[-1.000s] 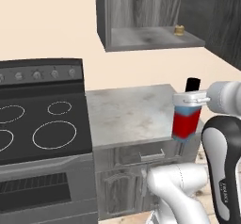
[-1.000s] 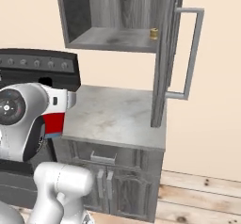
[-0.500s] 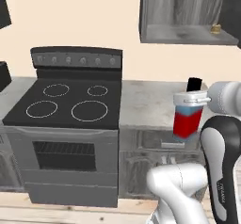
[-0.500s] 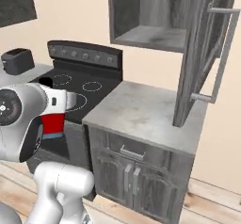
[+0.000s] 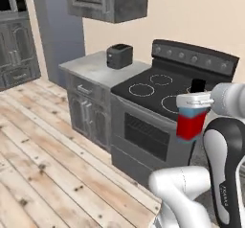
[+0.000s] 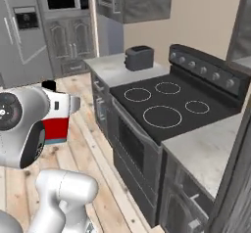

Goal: Get the candle and the liquor from the cabinet and move them to the dining counter.

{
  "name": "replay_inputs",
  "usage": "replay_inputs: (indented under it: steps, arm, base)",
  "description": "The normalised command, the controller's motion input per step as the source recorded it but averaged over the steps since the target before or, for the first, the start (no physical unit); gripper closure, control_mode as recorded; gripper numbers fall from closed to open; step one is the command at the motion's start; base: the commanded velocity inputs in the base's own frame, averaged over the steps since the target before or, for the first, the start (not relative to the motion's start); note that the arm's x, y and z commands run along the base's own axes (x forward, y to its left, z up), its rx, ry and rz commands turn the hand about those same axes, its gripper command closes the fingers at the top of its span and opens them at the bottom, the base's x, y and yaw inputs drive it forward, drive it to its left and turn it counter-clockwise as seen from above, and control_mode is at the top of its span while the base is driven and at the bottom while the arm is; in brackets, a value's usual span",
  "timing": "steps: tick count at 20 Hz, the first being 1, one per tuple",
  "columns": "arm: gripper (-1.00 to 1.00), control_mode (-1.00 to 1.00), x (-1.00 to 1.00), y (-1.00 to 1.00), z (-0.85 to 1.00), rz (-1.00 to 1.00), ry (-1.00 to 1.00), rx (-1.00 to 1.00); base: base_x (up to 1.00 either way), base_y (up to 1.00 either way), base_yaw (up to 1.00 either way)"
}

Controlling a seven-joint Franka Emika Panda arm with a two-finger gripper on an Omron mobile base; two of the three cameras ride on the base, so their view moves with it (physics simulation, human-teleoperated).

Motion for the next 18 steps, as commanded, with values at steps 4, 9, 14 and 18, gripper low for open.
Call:
replay_inputs:
  steps: [4,9,14,18]
  arm:
    - [1.00,1.00,0.00,0.00,0.00,0.00,0.00,0.00]
    - [1.00,1.00,0.00,0.00,0.00,0.00,0.00,0.00]
    - [1.00,1.00,0.00,0.00,0.00,0.00,0.00,0.00]
    - [1.00,1.00,0.00,0.00,0.00,0.00,0.00,0.00]
  base:
    - [0.00,0.00,1.00]
    - [0.00,0.00,1.00]
    - [0.00,0.00,0.99]
    - [0.09,0.01,0.87]
